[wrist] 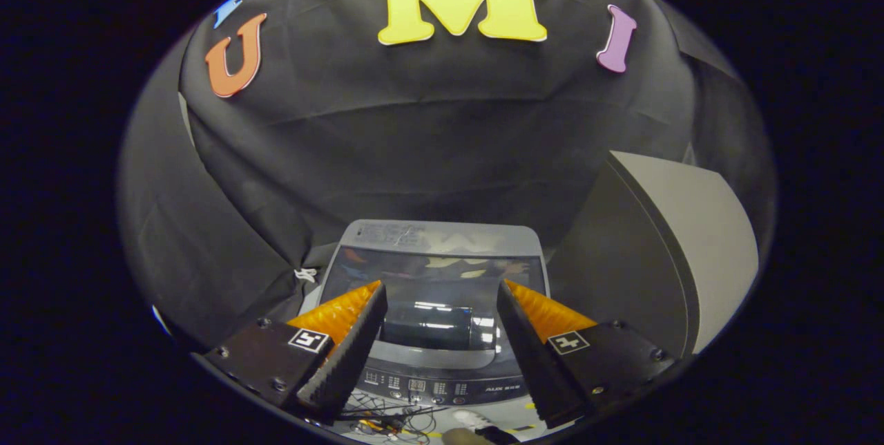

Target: Put the clothes into the washing machine and then close the washing machine lid.

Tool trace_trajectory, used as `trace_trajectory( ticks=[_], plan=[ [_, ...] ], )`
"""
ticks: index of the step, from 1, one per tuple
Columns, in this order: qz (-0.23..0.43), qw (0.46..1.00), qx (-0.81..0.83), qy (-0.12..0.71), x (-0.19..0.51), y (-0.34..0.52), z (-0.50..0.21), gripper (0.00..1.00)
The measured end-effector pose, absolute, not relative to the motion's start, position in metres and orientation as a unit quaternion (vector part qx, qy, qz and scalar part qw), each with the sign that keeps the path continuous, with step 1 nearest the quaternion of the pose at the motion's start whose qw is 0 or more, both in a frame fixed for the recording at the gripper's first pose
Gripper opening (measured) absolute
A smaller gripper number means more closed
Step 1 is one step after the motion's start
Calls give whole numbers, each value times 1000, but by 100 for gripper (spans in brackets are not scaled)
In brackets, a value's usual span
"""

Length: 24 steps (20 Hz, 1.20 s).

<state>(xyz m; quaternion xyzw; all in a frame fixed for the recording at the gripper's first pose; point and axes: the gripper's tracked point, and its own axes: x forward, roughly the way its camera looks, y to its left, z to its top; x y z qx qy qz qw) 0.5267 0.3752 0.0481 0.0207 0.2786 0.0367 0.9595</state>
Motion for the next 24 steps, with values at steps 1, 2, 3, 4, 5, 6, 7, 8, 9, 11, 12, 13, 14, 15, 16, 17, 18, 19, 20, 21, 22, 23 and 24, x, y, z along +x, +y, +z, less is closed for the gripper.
trace_trajectory(
  ticks=[1, 2, 3, 4, 5, 6, 7, 8, 9, 11, 12, 13, 14, 15, 16, 17, 18, 19, 20, 21, 22, 23, 24],
  plan=[
    [36, 961, 18, 273, 523, 372, 52, 100],
    [37, 963, 17, 267, 518, 370, 56, 100],
    [38, 964, 16, 262, 511, 367, 61, 100],
    [39, 965, 17, 258, 504, 365, 64, 100],
    [42, 968, 18, 248, 496, 364, 71, 100],
    [44, 970, 16, 238, 488, 361, 79, 100],
    [46, 973, 12, 227, 479, 357, 87, 100],
    [48, 975, 9, 215, 468, 352, 94, 100],
    [53, 978, 8, 202, 456, 347, 101, 100],
    [62, 984, 10, 167, 427, 332, 118, 100],
    [66, 986, 12, 151, 414, 323, 124, 100],
    [72, 989, 17, 127, 398, 311, 133, 100],
    [73, 991, 19, 109, 385, 298, 139, 100],
    [73, 993, 24, 92, 370, 280, 144, 100],
    [73, 994, 28, 82, 354, 267, 145, 100],
    [74, 994, 34, 72, 335, 249, 146, 100],
    [74, 994, 40, 64, 320, 232, 148, 100],
    [76, 995, 46, 49, 304, 213, 151, 100],
    [69, 996, 44, 43, 290, 195, 148, 100],
    [55, 997, 39, 37, 276, 171, 143, 99],
    [44, 998, 31, 29, 253, 148, 140, 100],
    [30, 999, 25, 20, 233, 126, 137, 100],
    [20, 1000, 18, 11, 214, 105, 133, 100]
  ],
)
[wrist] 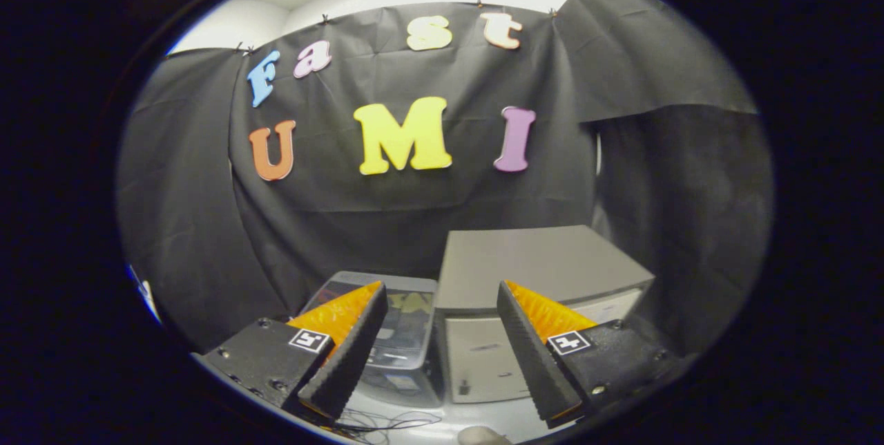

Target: Put the clothes into the washing machine and then close the washing machine lid.

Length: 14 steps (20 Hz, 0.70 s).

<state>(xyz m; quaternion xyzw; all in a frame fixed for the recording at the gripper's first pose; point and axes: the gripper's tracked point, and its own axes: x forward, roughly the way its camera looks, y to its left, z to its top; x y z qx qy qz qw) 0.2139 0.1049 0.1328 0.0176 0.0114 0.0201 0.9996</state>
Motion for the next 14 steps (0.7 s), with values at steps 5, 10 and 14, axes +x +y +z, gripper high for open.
trace_trajectory(
  ticks=[5, 10, 14],
  plan=[
    [-17, 1000, -10, 17, 124, 27, 79, 100],
    [-31, 999, 10, 38, 53, -12, 25, 100],
    [-32, 998, 11, 43, 9, -30, -7, 100]
  ],
)
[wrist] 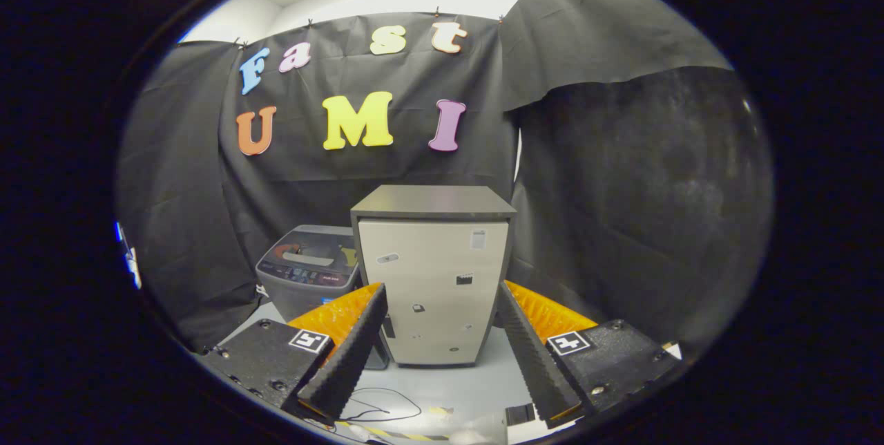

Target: Put the clothes into the washing machine and then close the washing machine lid.

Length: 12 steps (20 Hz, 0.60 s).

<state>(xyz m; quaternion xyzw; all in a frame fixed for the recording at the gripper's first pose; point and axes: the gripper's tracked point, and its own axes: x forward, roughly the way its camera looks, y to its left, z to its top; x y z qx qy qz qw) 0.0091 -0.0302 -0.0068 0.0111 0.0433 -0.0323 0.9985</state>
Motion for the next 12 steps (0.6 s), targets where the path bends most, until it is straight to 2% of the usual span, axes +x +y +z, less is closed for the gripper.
trace_trajectory(
  ticks=[7, 12],
  plan=[
    [-30, 999, 18, 37, -28, -45, -18, 100],
    [-16, 999, -16, 23, -26, -41, -17, 100]
  ],
)
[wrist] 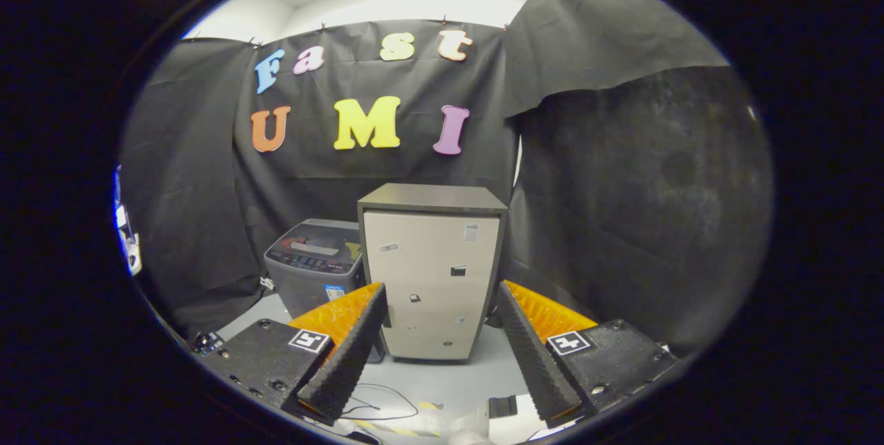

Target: Put the clothes into the washing machine and then close the washing machine lid.

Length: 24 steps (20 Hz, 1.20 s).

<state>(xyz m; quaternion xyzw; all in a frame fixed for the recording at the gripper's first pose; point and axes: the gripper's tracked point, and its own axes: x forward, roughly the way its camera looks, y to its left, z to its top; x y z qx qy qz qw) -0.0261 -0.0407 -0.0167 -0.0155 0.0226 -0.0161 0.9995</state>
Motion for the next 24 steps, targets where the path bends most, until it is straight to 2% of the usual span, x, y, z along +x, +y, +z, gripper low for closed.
trace_trajectory(
  ticks=[24],
  plan=[
    [-7, 1000, -4, 11, -5, -47, 4, 100]
  ],
)
